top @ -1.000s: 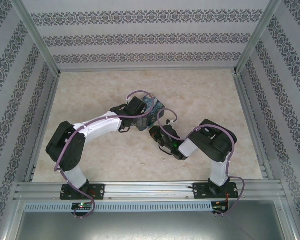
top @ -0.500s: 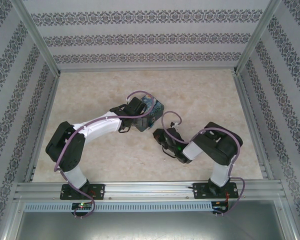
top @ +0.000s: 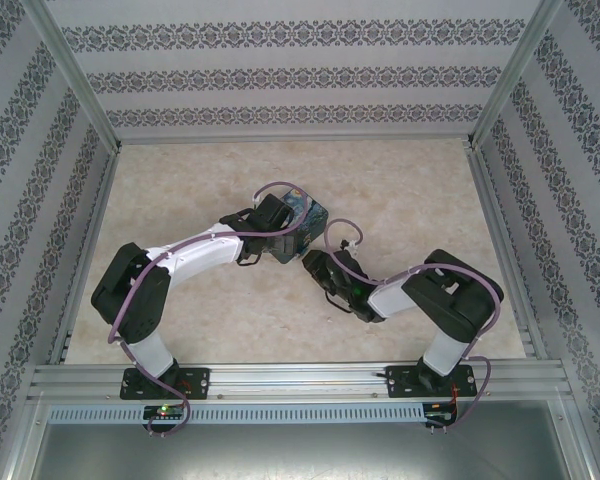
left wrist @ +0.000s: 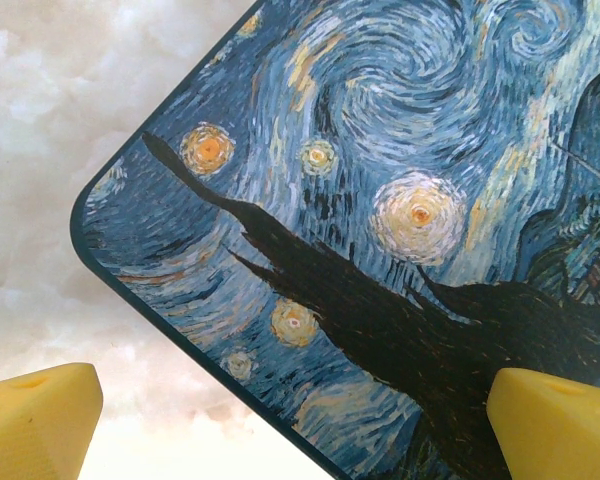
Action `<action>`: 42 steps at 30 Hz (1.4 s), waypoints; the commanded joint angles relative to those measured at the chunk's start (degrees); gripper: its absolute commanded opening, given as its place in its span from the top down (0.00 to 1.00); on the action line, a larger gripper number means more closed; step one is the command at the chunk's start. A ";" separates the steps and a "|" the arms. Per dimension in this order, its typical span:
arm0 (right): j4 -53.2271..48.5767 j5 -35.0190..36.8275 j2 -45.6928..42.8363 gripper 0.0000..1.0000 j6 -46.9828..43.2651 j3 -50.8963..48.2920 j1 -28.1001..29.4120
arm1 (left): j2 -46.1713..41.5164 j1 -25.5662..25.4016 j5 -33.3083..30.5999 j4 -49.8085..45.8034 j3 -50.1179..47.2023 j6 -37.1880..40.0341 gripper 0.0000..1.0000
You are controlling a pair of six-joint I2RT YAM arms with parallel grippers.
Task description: Unlock a padlock with a key
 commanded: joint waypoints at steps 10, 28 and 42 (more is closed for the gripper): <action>-6.61 -0.83 6.11 0.55 -1.80 5.38 0.32 | 0.21 -0.08 1.51 -2.69 -2.26 0.32 0.00; -30.06 0.71 4.44 0.64 -1.31 15.38 0.20 | -0.23 -0.12 1.95 -1.72 -3.39 0.18 0.00; -30.39 1.74 4.69 0.67 -4.66 18.13 -0.39 | 0.08 -0.08 2.22 -1.45 -3.49 0.45 0.00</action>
